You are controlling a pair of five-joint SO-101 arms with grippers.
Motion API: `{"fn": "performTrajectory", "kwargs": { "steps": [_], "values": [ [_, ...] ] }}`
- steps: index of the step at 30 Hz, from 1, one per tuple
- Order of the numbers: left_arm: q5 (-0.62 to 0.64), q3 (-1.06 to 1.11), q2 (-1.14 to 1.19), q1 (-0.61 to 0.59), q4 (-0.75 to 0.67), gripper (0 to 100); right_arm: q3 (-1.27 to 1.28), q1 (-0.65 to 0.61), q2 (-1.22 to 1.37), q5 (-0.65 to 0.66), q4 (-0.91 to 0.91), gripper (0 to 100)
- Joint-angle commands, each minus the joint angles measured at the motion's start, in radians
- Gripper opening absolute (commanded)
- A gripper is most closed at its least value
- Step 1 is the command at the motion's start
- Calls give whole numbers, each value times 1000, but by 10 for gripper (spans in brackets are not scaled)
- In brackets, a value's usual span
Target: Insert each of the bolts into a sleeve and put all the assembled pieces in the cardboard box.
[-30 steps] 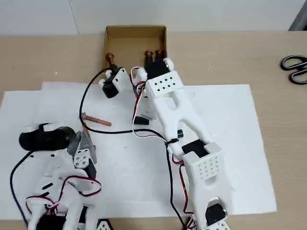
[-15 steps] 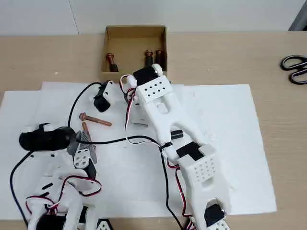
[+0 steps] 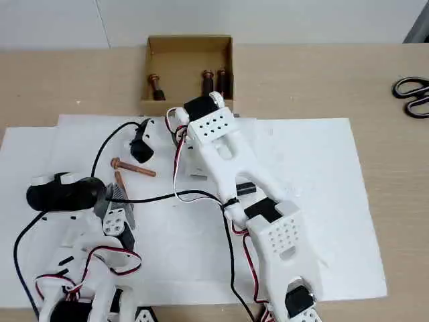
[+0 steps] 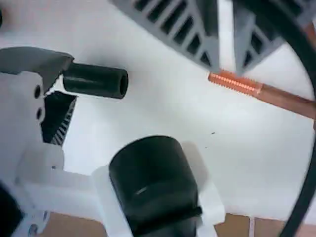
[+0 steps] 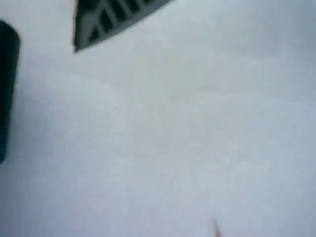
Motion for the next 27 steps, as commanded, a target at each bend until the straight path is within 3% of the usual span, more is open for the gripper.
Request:
{"fn": "performTrajectory", "kwargs": {
  "steps": [1,21,27],
  "values": [
    [-3,-18,0,-6,-5,6,-5,-2,7,9,-30,136],
    [-3,-12,0,-6,-5,6,-5,-1,162,23,-114,135],
    [-3,-10,0,-6,-5,6,-5,1,165,18,-127,58]
  ]
}}
